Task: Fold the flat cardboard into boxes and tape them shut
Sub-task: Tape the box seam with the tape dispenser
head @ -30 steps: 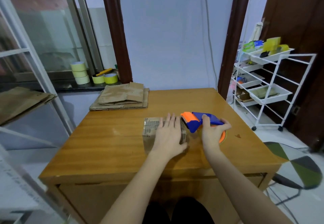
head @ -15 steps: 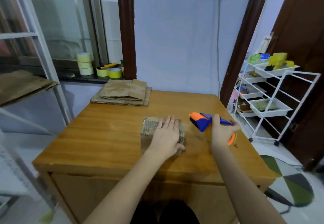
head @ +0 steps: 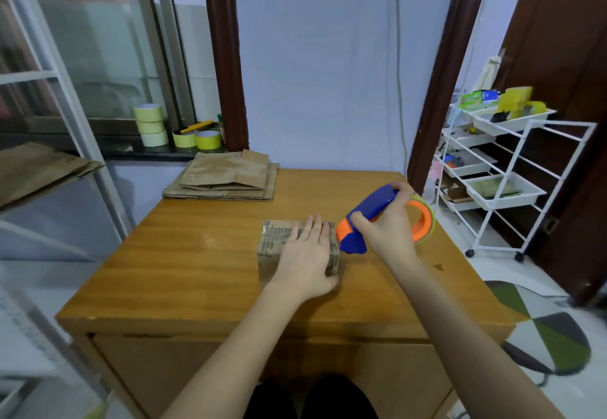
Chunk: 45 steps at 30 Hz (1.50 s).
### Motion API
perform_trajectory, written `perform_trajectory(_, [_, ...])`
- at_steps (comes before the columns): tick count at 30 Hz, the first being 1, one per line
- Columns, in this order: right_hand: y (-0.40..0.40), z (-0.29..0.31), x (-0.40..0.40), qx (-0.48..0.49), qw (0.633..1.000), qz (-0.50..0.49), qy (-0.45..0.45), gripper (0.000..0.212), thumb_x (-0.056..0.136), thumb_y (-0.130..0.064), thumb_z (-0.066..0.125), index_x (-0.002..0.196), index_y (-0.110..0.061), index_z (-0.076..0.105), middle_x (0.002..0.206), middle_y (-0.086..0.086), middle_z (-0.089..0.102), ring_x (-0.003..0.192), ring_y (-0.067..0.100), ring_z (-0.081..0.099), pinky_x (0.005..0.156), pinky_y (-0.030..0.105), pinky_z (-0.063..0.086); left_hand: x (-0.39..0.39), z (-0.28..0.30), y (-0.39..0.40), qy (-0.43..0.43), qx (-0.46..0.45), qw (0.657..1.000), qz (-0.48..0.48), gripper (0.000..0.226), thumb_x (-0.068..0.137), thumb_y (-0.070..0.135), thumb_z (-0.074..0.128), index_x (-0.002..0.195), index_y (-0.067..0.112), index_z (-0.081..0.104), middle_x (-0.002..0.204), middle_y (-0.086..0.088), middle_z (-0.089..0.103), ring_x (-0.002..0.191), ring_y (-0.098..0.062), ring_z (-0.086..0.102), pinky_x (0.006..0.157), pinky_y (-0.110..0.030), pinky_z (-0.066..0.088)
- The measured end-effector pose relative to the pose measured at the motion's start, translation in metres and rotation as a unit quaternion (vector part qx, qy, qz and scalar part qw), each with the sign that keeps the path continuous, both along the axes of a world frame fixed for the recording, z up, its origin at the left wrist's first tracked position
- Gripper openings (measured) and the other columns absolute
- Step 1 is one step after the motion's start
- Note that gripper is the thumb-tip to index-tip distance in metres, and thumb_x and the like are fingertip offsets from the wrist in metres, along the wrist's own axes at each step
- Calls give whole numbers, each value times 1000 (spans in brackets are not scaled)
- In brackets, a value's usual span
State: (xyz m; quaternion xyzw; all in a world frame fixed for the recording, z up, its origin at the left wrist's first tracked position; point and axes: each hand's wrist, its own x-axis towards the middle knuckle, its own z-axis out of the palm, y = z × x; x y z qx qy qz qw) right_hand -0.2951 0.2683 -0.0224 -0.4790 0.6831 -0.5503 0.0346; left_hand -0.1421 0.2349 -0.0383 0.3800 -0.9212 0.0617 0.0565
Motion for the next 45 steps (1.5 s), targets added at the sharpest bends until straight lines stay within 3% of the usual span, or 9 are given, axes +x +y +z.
perform_trajectory(6, [-18,15,8,59,985,-11,159,68,74,-22,66,128,-11,26,77,8,58,63,30,55,49,29,31,0,-1,0,-12,-23,1000,-5,94,86,45,56,151,1,3,159,-18,4,148,-28,2,120,-45,3])
perform_trajectory(14, [-24,17,11,92,982,-69,152,65,77,-25,61,130,-12,25,77,5,59,68,29,59,57,32,41,-2,0,2,-12,-23,1000,3,95,87,44,57,151,1,1,159,-19,2,148,-29,1,120,-44,2])
perform_trajectory(22, [-35,19,13,146,970,-98,167,65,79,-27,60,132,-12,26,92,10,58,71,31,57,59,32,37,-1,-1,3,-13,-23,1000,0,95,86,45,57,151,0,3,159,-19,4,148,-29,2,120,-45,3])
perform_trajectory(25, [-33,7,7,142,979,-85,119,63,79,-28,61,129,-12,27,85,6,58,78,31,61,64,34,41,-1,0,2,-11,-19,1000,3,94,87,44,55,151,1,2,159,-18,0,148,-28,-1,120,-43,1])
perform_trajectory(29, [-30,-14,8,186,970,-45,147,65,81,-34,64,131,-14,26,87,4,57,81,31,61,64,33,38,-1,0,0,-14,-11,1000,-1,93,87,44,54,151,2,1,159,-17,-2,148,-26,-2,120,-43,2])
perform_trajectory(33, [-26,-17,-2,104,985,-86,111,67,83,-31,61,137,-11,26,78,5,60,70,28,61,58,31,40,-1,-1,-2,-14,-9,1000,0,96,86,45,57,152,5,-2,159,-15,-4,148,-26,-4,120,-42,1])
perform_trajectory(36, [-24,4,-21,61,979,-120,153,63,89,-28,53,144,-10,28,71,7,59,61,28,57,53,31,36,0,-3,-2,2,-11,1000,-10,97,83,46,60,153,16,0,159,-16,-1,148,-27,-2,120,-42,2])
perform_trajectory(39, [-23,19,-35,102,955,-149,237,59,96,-27,43,149,-11,22,65,9,57,56,26,53,49,30,33,0,-2,-2,0,-11,1000,-18,87,83,46,61,152,26,11,159,-19,0,148,-30,0,120,-44,2])
perform_trajectory(45, [-22,12,-41,144,945,-134,261,74,98,-27,46,152,-7,-1,59,3,48,50,22,48,42,26,29,-3,-1,0,-7,-7,1000,-10,81,83,49,59,150,25,20,158,-20,0,147,-31,1,120,-45,2])
